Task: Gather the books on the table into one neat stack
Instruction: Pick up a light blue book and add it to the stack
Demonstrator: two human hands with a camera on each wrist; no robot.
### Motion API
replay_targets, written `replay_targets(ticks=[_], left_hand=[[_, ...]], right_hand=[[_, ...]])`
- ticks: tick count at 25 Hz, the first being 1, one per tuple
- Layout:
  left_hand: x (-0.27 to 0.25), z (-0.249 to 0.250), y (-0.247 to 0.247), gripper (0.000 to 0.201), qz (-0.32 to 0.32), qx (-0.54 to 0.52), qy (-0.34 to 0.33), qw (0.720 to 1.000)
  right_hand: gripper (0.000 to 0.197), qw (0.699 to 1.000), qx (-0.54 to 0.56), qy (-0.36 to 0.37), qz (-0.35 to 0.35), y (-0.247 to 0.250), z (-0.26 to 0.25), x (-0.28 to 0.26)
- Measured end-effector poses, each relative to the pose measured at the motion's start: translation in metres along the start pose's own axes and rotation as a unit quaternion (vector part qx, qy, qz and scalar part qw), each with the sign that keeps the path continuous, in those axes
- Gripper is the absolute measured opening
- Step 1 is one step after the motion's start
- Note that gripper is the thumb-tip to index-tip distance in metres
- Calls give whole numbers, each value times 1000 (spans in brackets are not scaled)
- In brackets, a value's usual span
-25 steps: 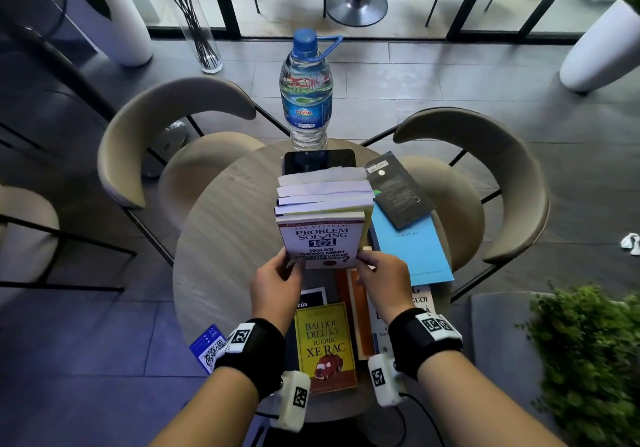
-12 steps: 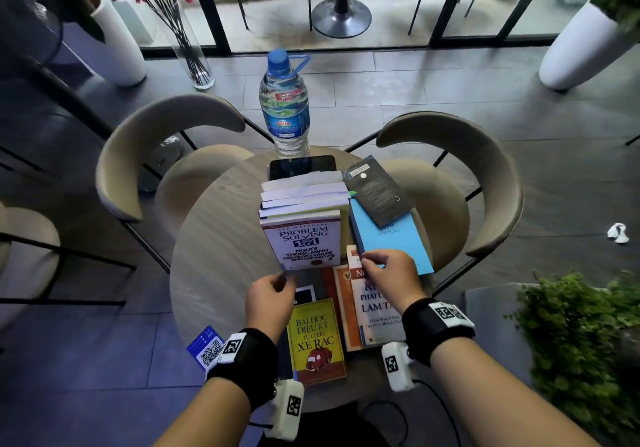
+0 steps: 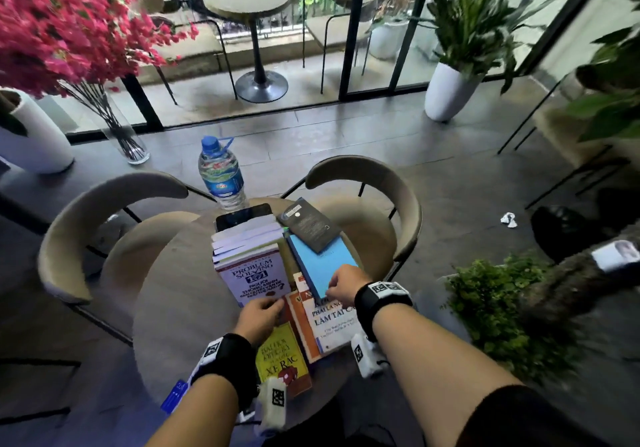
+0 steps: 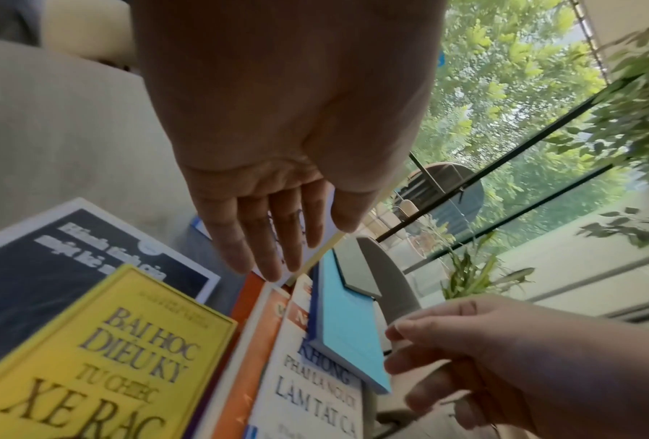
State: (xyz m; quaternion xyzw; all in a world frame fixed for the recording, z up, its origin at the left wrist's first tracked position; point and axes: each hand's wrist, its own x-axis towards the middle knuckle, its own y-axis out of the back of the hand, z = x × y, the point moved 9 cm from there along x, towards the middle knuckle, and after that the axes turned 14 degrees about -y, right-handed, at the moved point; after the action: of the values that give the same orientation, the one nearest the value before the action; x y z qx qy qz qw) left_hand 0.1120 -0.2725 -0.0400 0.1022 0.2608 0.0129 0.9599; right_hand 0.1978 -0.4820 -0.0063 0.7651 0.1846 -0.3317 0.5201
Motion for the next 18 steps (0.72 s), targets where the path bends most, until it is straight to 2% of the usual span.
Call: replay_targets(ticks=[3,7,14,15,18], left_hand=[[7,12,-19,22,-21,-39,-5,999],[27,4,-45,62,-46,-43,13,998],[55,-17,-80,84,-43,-45,63,996],[56,-16,-82,80,-38,-38,72,996],[69,-14,-88,48,-5,-51,79,996]], right_hand=[[23,999,-6,-26,31,18,6,-4],[24,997,1,-58,49,25,19,4],[27,991,49,-120,35,25,61,46],[30,989,57,-128,35,25,67,51],[36,987,81,-135,26,22,79,80]])
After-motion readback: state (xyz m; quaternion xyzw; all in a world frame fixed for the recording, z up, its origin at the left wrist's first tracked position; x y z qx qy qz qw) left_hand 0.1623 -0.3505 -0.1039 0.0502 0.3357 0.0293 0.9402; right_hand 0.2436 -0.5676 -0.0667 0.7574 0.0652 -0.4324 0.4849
